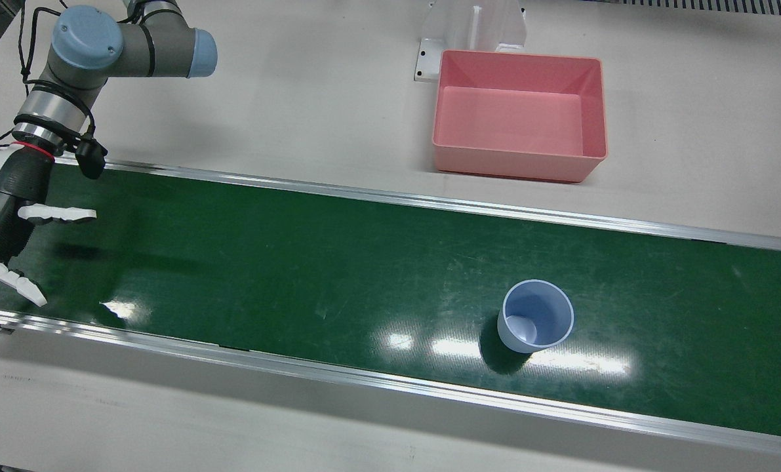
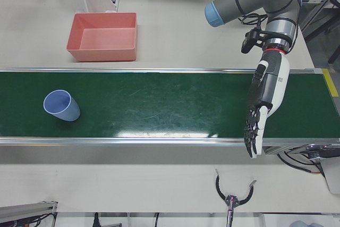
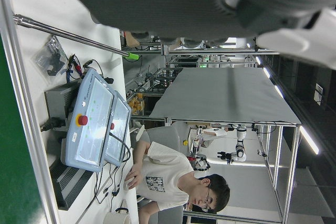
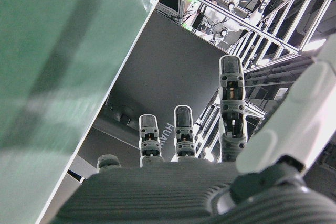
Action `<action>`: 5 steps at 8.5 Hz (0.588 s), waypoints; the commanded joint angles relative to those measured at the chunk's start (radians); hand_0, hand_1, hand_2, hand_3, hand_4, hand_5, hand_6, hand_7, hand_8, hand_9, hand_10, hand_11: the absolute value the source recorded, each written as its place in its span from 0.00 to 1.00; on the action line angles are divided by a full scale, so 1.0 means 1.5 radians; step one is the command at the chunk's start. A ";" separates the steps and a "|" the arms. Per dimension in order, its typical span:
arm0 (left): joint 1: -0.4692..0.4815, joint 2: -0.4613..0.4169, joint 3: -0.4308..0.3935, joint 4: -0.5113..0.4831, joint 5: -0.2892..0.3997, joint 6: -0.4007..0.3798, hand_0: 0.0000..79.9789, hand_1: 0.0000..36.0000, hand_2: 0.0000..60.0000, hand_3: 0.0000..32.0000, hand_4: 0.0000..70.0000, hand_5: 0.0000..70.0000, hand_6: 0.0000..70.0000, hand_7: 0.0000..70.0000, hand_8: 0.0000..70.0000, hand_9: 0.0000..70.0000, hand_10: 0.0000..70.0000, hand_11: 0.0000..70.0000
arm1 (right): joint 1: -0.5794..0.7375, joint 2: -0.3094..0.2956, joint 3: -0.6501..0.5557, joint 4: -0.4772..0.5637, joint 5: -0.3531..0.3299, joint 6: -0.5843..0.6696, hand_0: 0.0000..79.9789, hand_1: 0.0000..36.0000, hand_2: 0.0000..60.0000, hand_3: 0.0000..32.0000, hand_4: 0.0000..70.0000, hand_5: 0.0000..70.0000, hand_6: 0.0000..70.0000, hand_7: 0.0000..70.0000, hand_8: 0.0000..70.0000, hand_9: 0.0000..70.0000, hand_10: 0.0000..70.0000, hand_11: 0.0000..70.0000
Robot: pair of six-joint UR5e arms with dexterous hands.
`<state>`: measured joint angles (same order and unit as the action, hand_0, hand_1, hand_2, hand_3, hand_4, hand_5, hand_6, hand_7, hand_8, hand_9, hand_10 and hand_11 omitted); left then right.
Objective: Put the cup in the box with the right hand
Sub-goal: 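Move the open right hand along the belt toward the approaching light blue cup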
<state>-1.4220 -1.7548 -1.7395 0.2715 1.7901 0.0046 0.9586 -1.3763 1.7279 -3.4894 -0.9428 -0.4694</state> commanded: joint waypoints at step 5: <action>0.000 0.000 0.000 0.000 0.000 0.000 0.00 0.00 0.00 0.00 0.00 0.00 0.00 0.00 0.00 0.00 0.00 0.00 | 0.000 0.007 0.005 -0.001 -0.002 -0.024 0.54 0.02 0.06 0.45 0.65 0.01 0.08 0.55 0.13 0.29 0.00 0.00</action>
<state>-1.4223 -1.7549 -1.7395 0.2715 1.7905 0.0046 0.9587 -1.3722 1.7312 -3.4913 -0.9450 -0.4859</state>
